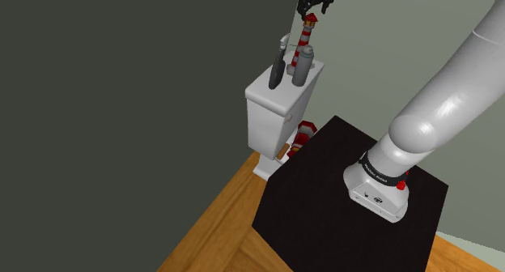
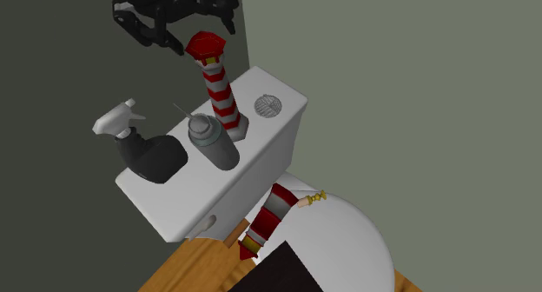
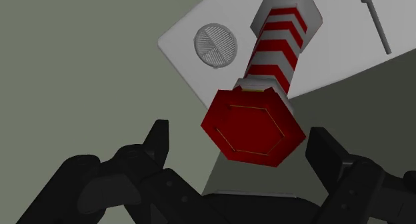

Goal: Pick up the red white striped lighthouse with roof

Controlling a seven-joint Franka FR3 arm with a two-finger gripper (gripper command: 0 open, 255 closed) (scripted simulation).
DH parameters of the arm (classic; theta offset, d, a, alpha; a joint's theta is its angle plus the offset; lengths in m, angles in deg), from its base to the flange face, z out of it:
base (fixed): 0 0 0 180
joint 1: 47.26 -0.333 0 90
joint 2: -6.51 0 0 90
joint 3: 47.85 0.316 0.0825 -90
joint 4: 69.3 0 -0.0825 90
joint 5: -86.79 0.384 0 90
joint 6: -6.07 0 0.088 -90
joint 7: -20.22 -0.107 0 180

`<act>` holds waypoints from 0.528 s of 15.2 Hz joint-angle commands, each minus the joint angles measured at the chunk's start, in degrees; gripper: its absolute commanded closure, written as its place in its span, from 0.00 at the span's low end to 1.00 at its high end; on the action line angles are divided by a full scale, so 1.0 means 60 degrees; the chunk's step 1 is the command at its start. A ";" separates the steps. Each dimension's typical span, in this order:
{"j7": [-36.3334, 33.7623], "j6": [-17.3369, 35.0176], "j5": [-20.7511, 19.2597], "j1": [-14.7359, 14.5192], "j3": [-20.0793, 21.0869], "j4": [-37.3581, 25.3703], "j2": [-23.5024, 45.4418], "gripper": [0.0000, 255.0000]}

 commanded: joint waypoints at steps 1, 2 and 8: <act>-0.0106 0.0229 -0.0048 0.0003 -0.0005 0.0138 0.0099 0.00; -0.0150 0.0342 -0.0073 0.0007 -0.0011 0.0221 0.0136 0.00; -0.0231 0.0516 -0.0115 0.0009 -0.0015 0.0347 0.0195 1.00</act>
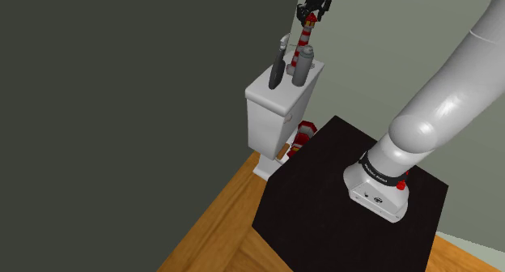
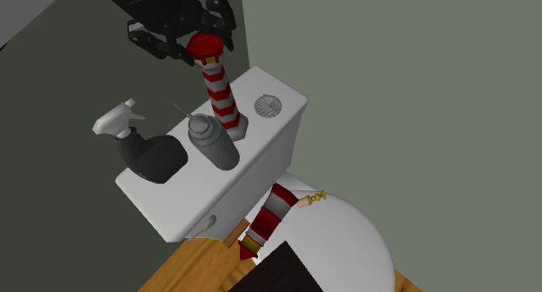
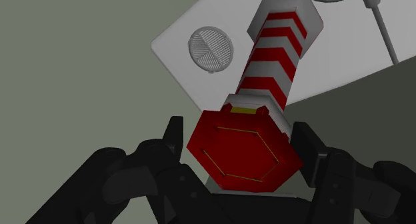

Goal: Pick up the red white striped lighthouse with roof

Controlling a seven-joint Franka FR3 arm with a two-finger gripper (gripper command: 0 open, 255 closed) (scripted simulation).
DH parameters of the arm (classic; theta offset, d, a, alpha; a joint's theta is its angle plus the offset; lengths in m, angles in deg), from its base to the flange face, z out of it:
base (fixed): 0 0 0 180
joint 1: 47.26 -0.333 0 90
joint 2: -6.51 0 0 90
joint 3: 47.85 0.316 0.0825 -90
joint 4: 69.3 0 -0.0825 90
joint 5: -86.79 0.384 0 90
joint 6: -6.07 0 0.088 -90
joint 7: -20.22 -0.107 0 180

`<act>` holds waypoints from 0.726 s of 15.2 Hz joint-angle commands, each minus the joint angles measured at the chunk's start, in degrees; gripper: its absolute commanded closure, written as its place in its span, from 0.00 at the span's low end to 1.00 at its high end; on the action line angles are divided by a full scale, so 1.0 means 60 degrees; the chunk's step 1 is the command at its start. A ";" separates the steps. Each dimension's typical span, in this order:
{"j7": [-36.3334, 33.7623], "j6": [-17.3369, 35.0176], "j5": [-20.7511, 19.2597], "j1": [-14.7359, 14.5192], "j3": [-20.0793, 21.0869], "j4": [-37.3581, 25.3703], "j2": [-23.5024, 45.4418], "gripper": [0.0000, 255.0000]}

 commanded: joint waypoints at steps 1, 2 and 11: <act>-0.0002 0.0002 0.0003 -0.0001 0.0002 0.0005 0.0007 1.00; -0.0002 -0.0002 0.0004 -0.0002 0.0003 0.0003 0.0006 1.00; 0.0185 -0.0443 0.0103 -0.0013 0.0019 -0.0320 -0.0137 1.00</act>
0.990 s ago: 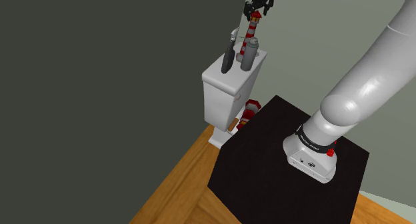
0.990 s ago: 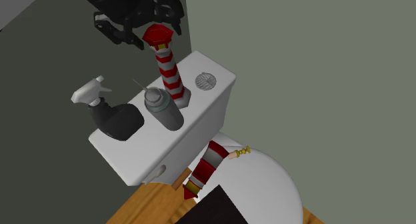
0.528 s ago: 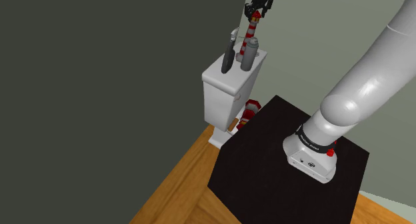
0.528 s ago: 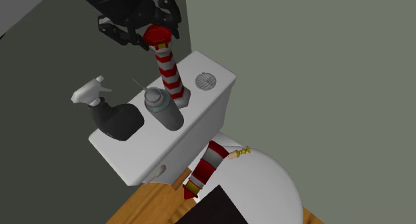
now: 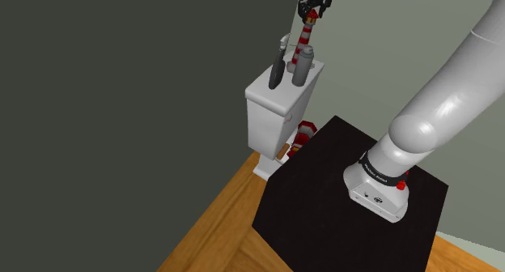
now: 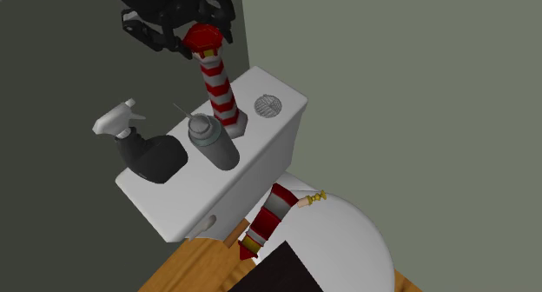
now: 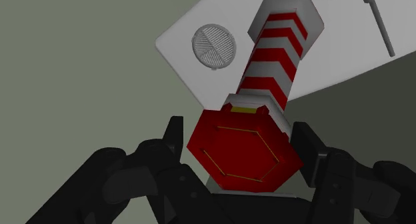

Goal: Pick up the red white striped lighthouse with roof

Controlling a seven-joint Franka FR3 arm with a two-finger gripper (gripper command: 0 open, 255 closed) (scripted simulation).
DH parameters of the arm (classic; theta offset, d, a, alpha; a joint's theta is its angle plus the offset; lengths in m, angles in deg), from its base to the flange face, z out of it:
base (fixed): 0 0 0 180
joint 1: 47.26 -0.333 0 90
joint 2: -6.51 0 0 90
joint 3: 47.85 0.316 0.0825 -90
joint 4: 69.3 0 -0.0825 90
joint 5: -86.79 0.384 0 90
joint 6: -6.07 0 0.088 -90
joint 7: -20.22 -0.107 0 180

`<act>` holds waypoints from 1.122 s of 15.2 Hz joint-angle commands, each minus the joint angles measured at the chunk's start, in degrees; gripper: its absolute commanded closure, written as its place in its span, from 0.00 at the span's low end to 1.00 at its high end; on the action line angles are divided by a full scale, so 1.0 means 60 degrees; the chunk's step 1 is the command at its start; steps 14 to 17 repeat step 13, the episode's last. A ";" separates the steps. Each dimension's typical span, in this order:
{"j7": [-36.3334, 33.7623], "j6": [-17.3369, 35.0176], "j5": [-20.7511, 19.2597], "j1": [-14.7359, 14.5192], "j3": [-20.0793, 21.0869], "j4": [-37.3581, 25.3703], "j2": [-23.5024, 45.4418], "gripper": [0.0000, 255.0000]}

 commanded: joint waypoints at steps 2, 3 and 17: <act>0.0121 -0.0348 0.0067 -0.0019 0.0020 -0.0252 -0.0113 1.00; 0.0164 -0.0463 0.0090 -0.0024 0.0025 -0.0344 -0.0141 1.00; 0.0511 -0.1407 0.0263 -0.0056 0.0060 -0.1180 -0.0294 1.00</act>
